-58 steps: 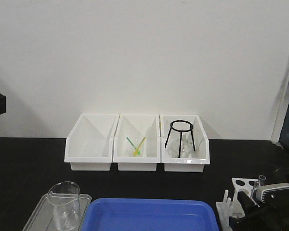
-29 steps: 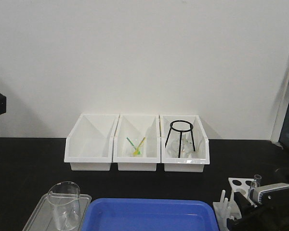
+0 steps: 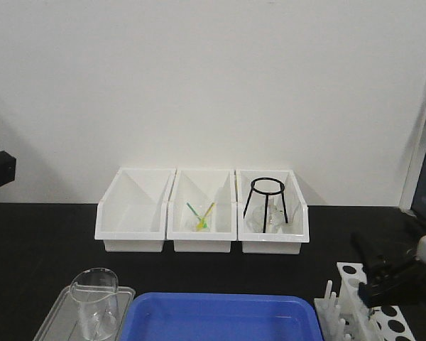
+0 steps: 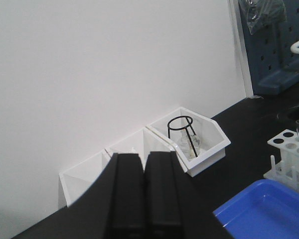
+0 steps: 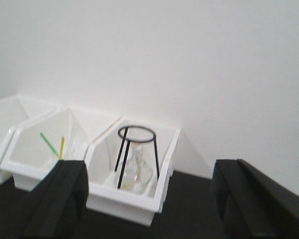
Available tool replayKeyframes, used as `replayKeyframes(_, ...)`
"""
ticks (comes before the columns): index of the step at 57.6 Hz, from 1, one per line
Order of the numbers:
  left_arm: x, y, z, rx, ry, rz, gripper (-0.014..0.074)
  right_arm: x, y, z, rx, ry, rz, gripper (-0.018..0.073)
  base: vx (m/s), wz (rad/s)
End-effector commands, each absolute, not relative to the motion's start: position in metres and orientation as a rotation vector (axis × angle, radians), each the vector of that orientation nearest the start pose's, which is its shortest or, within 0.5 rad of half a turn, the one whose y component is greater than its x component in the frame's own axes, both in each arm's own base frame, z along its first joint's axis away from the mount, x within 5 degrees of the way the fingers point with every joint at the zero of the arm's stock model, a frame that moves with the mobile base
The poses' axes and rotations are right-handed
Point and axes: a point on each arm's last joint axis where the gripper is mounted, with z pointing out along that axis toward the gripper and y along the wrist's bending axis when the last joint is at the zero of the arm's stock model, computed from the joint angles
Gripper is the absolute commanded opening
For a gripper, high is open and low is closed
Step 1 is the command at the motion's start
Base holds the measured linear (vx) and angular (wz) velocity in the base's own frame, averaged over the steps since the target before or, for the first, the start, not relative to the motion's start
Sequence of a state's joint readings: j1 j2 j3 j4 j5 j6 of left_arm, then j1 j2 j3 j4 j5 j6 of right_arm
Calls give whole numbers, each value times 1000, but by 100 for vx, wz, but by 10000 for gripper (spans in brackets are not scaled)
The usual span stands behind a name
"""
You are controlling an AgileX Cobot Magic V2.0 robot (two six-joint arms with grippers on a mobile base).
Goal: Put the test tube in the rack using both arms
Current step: 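Lower the tube into a rack hole and open the right gripper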
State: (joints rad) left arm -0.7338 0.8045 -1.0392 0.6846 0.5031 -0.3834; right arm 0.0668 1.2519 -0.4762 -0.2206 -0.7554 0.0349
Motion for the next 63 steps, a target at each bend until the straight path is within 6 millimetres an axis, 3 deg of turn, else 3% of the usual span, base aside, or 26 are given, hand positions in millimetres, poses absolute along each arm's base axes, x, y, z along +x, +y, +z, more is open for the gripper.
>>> replayKeyframes(1, 127, -79, 458, 532, 1486, -157, -7, 218, 26, 309, -235, 1356, 60, 499, 0, 0)
replayKeyframes(6, 127, -78, 457, 501, 1518, -172, -7, 190, 21, 323, -209, 1416, 29, 349, 0, 0)
replayKeyframes(14, 127, -76, 444, 469, 1623, -194, -7, 144, 10, 328, -137, 1578, -16, -15, 0, 0)
replayKeyframes(23, 122, -79, 410, 483, 1683, -287, -7, 97, 3, 336, -96, 1572, -51, -12, 0, 0)
replayKeyframes(31, 118, -85, 382, 492, 1695, -388, -7, 77, 1, 343, -87, 1491, -53, -12, 0, 0)
replayKeyframes(39, 116, -85, 375, 477, 1721, -425, -7, 68, 1, 345, -83, 1454, -53, -11, 0, 0)
replayKeyframes(63, 117, -84, 374, 475, 1734, -419, -7, 68, 1, 346, -83, 1452, -53, -11, 0, 0)
